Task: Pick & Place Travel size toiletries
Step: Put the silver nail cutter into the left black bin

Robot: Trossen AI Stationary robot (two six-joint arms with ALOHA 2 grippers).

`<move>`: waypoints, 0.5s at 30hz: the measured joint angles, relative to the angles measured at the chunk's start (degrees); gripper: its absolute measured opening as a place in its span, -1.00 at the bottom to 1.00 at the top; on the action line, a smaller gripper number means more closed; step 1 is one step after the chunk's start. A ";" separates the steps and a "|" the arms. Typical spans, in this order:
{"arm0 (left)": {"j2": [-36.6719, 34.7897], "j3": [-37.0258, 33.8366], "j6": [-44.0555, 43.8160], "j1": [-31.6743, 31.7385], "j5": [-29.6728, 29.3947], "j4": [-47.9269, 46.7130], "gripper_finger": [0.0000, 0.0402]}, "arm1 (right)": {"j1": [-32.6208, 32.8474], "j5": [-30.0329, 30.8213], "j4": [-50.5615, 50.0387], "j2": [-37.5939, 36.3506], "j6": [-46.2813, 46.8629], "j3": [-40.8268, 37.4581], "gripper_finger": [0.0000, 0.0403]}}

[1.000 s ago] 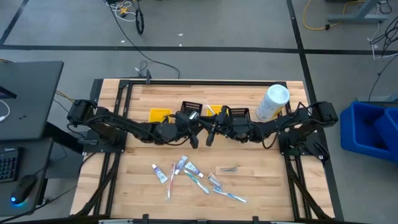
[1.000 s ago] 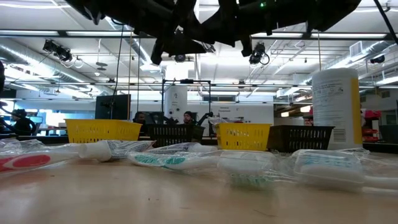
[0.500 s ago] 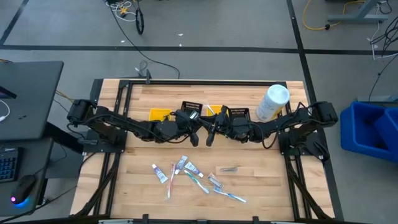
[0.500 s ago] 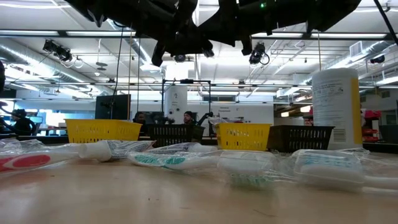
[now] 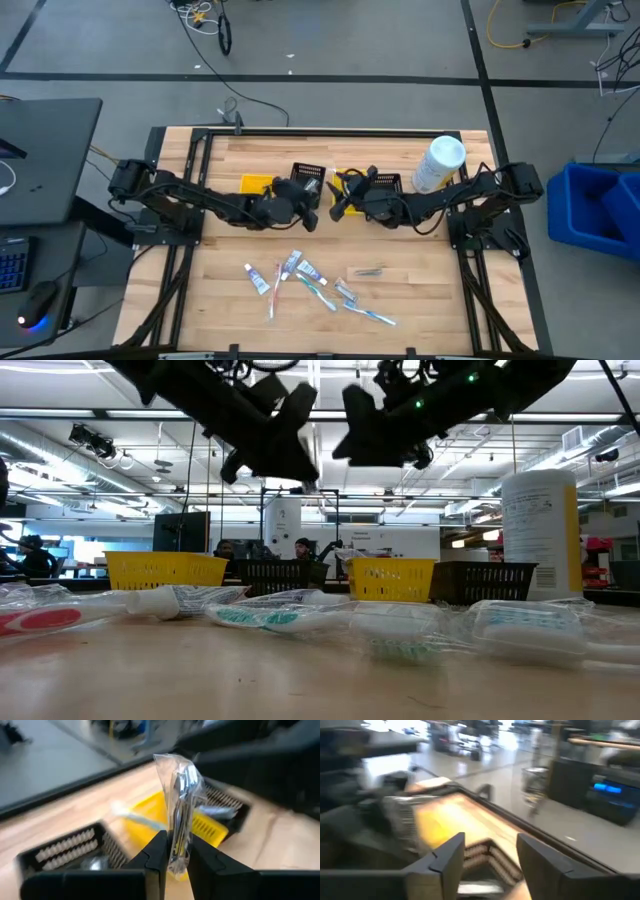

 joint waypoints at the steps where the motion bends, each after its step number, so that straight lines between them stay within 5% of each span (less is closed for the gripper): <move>1: 0.00 0.00 -1.42 0.59 0.08 -1.81 -0.70 | 0.02 1.86 -0.95 0.00 0.46 0.00 0.00; 7: 0.00 0.00 -6.44 4.63 1.69 -12.92 -0.70 | 0.07 3.70 -3.86 0.00 1.94 0.00 0.21; 15: 4.03 -0.07 1.10 12.17 19.92 -11.89 -0.70 | 0.02 -1.06 -8.77 0.00 1.94 0.00 0.28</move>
